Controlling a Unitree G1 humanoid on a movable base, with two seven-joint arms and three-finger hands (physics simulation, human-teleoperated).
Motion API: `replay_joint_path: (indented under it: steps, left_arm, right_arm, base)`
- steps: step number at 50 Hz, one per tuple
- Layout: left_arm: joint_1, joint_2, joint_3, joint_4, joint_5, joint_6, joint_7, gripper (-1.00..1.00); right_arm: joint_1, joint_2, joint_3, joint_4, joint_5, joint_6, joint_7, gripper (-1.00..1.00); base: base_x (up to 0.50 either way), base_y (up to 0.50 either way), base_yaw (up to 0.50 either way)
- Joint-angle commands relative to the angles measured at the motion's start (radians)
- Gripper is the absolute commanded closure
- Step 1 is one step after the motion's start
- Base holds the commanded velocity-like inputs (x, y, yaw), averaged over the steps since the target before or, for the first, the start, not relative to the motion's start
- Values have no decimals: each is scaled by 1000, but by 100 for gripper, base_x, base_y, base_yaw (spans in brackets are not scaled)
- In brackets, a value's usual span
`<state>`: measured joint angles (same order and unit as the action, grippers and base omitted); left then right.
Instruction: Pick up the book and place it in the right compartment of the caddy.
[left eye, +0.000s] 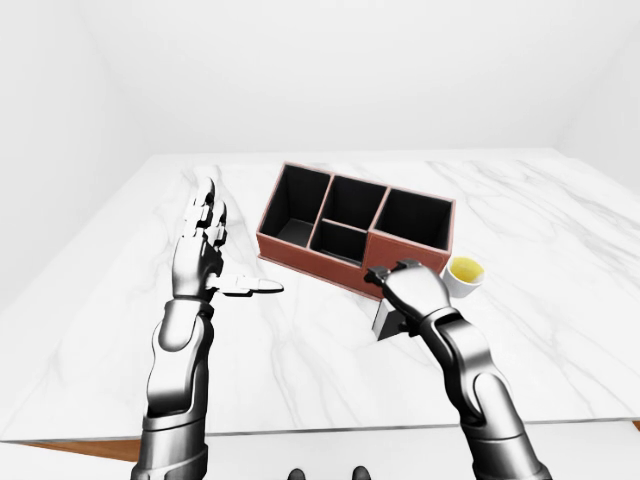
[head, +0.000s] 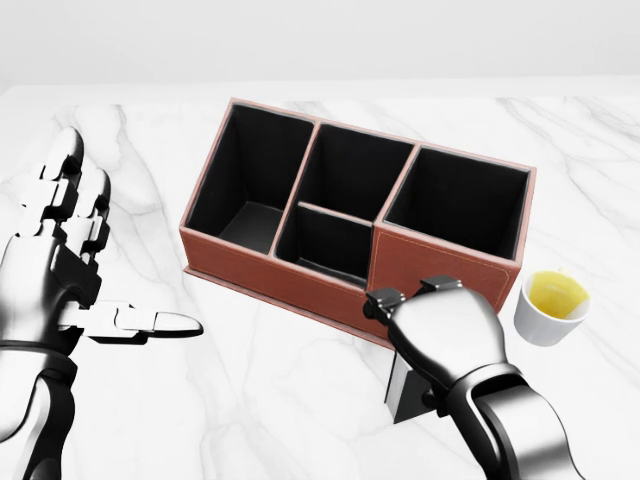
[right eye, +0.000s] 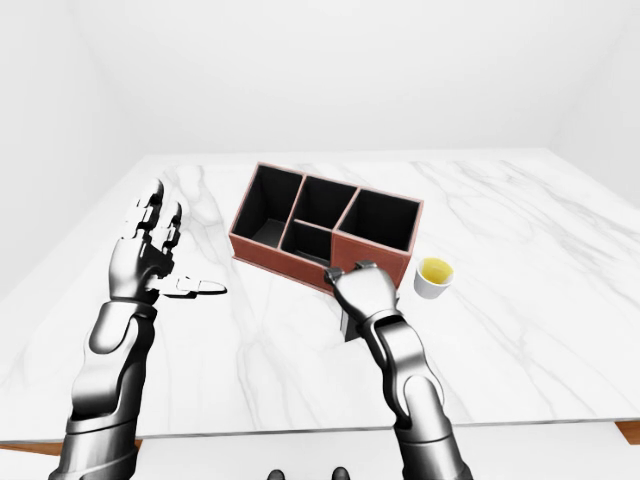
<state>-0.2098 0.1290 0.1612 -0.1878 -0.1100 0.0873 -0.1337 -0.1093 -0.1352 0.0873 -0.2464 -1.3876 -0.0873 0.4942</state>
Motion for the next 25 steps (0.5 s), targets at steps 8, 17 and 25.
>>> replay_joint_path:
  steps: [8, 17, 25]
  left_arm:
    - [-1, 1, 0, 5, 0, 0, 1, -100]
    - [-4, 2, 2, 8, -1, 0, 3, -100]
    - [-6, 3, 3, 9, -4, 0, 7, -100]
  right_arm:
    - [-8, -4, 9, 65, -14, 0, -28, -27]
    - [-17, -6, 14, 105, -26, 0, -47, -29]
    - [-27, -7, 15, 131, -26, 0, -52, -29]
  base:
    - [0, 0, 0]
    - [0, 0, 0]
    - [0, 0, 0]
